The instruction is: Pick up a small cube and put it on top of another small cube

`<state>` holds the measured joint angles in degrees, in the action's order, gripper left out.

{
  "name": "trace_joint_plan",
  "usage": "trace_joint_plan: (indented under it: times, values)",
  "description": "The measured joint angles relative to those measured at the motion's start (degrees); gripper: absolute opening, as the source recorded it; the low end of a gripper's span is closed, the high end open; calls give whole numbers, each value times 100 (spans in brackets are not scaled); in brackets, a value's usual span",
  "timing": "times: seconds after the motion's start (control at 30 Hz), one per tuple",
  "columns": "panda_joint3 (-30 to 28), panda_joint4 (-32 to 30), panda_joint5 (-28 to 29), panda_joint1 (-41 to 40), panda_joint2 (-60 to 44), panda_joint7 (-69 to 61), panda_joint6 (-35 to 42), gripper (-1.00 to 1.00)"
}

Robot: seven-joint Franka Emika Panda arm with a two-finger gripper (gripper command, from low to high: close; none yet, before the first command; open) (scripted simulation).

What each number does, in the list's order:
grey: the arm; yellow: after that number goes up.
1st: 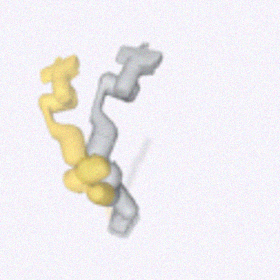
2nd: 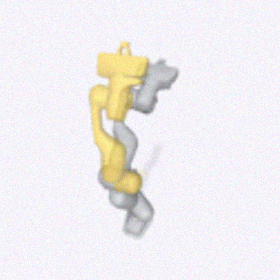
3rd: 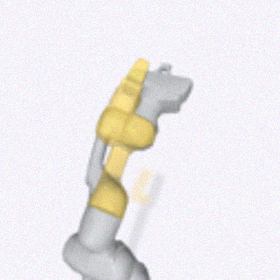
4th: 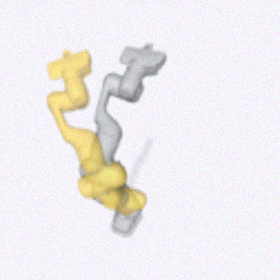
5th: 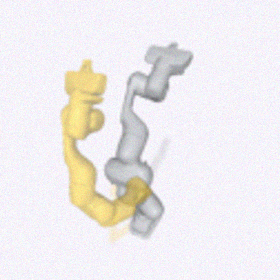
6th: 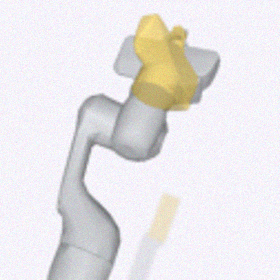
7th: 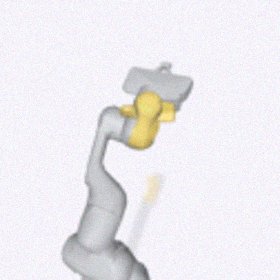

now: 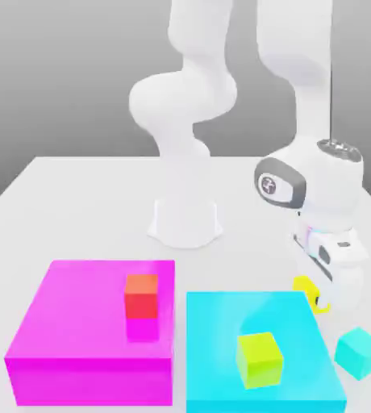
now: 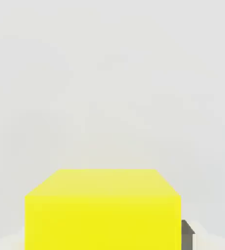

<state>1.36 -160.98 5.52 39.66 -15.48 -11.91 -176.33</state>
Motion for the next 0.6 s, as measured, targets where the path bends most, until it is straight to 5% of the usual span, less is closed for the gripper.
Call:
trace_joint_plan:
  times: [0.27, 0.6]
  values:
    - [299, -241, -495, -172, 1393, -362, 1149, -100]
    - [28, 1615, -584, -540, 941, 356, 2560, -100]
